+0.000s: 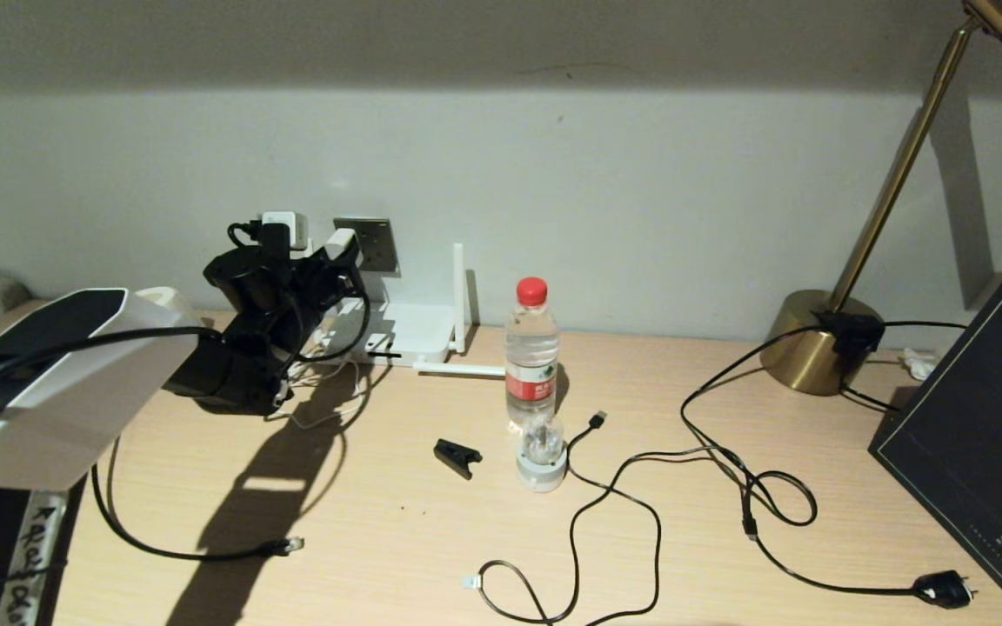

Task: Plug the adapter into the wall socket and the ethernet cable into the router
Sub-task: Plug plug into socket

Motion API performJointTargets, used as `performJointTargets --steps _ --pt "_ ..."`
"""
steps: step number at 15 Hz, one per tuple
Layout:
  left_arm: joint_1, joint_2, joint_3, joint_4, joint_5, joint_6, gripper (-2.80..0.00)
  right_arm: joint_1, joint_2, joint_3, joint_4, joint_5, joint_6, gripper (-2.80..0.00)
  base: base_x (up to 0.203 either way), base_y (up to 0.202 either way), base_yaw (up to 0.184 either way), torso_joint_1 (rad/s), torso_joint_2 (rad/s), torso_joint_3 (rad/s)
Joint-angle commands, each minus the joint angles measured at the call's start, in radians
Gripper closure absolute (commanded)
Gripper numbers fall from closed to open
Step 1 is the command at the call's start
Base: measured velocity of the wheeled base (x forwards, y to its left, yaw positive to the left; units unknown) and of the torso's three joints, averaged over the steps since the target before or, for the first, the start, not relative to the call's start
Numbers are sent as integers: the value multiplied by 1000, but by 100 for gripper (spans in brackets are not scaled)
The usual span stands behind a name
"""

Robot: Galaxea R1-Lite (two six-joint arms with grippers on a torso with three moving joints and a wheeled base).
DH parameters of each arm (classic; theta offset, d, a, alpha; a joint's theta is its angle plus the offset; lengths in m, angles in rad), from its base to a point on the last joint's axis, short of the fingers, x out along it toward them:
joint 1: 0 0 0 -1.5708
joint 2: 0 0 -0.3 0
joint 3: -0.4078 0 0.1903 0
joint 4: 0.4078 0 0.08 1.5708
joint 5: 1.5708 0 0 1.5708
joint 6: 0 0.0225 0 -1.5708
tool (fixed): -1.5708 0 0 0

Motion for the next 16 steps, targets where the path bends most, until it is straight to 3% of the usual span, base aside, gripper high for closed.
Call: performJointTargets --steps 1,12,16 --pt "1 13 -32 10 1 0 0 0 1 35 -1 0 0 0 0 0 0 0 0 0" --pt "-1 30 -43 15 3 -4 0 0 1 35 -1 0 0 0 0 0 0 0 0 0" --pt "-16 57 -86 14 47 -47 0 0 1 35 -1 0 0 0 0 0 0 0 0 0"
